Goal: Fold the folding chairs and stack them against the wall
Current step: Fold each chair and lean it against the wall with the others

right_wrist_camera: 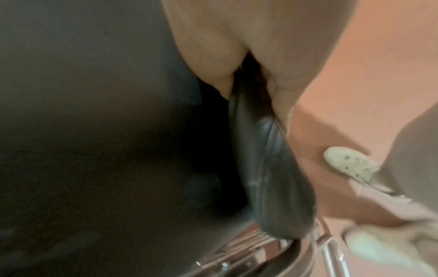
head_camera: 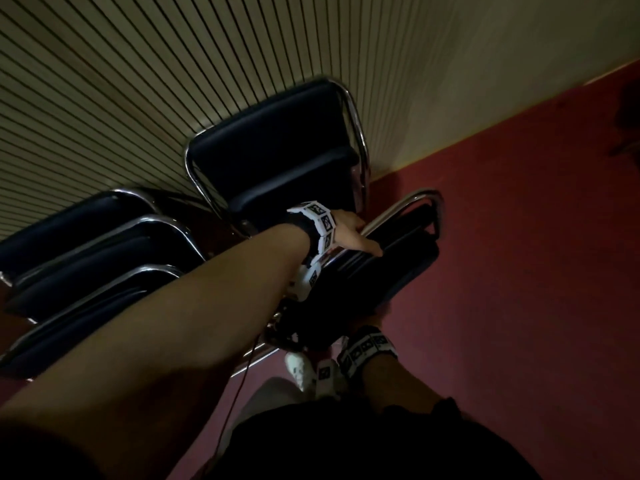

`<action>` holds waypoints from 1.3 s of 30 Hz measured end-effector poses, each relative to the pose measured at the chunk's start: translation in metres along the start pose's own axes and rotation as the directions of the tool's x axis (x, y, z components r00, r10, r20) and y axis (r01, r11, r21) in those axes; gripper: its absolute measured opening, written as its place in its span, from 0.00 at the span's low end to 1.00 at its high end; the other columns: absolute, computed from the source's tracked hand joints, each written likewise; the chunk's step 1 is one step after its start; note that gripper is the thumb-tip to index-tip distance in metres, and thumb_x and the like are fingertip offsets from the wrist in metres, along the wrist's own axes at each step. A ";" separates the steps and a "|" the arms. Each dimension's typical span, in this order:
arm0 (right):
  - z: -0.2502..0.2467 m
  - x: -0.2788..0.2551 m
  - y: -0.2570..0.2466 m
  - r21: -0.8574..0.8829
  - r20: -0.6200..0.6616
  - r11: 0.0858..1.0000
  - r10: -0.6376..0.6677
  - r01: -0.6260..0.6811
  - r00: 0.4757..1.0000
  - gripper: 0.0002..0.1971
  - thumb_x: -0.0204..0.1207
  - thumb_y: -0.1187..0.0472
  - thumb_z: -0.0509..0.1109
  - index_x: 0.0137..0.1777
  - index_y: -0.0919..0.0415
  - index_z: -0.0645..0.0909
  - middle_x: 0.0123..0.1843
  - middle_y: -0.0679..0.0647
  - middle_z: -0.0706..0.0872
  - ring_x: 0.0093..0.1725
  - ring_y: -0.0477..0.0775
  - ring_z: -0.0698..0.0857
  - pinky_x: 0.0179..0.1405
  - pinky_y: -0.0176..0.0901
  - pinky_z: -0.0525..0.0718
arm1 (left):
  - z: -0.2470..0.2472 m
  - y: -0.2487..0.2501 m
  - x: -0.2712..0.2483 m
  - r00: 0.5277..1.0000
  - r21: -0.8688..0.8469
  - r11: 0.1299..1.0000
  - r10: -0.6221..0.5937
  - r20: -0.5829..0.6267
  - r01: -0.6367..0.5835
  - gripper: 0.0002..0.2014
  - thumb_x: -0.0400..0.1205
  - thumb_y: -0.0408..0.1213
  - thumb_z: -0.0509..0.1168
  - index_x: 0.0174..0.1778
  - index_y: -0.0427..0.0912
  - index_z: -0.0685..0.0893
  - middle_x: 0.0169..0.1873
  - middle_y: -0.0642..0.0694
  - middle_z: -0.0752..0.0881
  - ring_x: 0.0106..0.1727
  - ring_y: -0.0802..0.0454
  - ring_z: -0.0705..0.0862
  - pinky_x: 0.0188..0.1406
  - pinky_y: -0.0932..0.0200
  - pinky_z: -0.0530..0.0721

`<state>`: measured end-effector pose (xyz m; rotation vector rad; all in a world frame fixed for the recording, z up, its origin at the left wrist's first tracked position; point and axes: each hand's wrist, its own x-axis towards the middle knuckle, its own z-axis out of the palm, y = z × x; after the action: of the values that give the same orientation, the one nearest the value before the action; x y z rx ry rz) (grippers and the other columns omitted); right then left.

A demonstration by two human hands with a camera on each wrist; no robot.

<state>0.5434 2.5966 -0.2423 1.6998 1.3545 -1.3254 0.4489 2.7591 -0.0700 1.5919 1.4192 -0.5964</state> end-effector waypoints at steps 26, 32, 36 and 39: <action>-0.113 0.104 -0.136 -0.030 -0.029 0.968 -0.250 0.249 0.968 0.35 0.85 0.45 0.64 0.87 0.57 0.59 0.87 0.57 0.61 0.84 0.61 0.64 0.78 0.50 0.72 | -0.036 -0.099 0.056 0.840 -0.026 0.986 -0.154 -0.521 0.165 0.41 0.85 0.44 0.63 0.90 0.44 0.47 0.88 0.36 0.53 0.87 0.34 0.55 0.86 0.39 0.56; -0.141 0.098 -0.149 0.509 -0.053 0.833 -0.222 0.217 0.974 0.09 0.76 0.55 0.67 0.48 0.60 0.84 0.53 0.62 0.92 0.45 0.63 0.93 0.47 0.57 0.92 | -0.032 -0.115 0.037 0.853 -0.096 0.972 -0.235 -0.466 0.215 0.49 0.82 0.42 0.67 0.89 0.41 0.40 0.88 0.42 0.36 0.89 0.41 0.37 0.87 0.35 0.46; -0.147 0.082 -0.133 0.523 -0.038 0.832 -0.193 0.184 0.980 0.12 0.77 0.53 0.66 0.46 0.60 0.86 0.49 0.60 0.92 0.41 0.62 0.93 0.47 0.61 0.92 | -0.036 -0.111 0.026 0.878 -0.095 0.973 -0.230 -0.419 0.209 0.48 0.82 0.42 0.68 0.89 0.40 0.43 0.88 0.39 0.36 0.88 0.37 0.38 0.86 0.35 0.51; -0.144 0.067 -0.120 0.523 -0.073 0.831 -0.179 0.191 0.981 0.13 0.81 0.52 0.66 0.55 0.61 0.86 0.54 0.61 0.90 0.47 0.62 0.92 0.50 0.54 0.92 | -0.037 -0.103 0.017 0.896 -0.085 0.977 -0.215 -0.388 0.198 0.44 0.83 0.43 0.67 0.89 0.40 0.48 0.88 0.37 0.39 0.89 0.36 0.41 0.86 0.35 0.54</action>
<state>0.4780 2.7851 -0.2414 1.9685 1.2612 -1.9386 0.3475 2.7936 -0.0972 1.5966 1.9080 -0.3695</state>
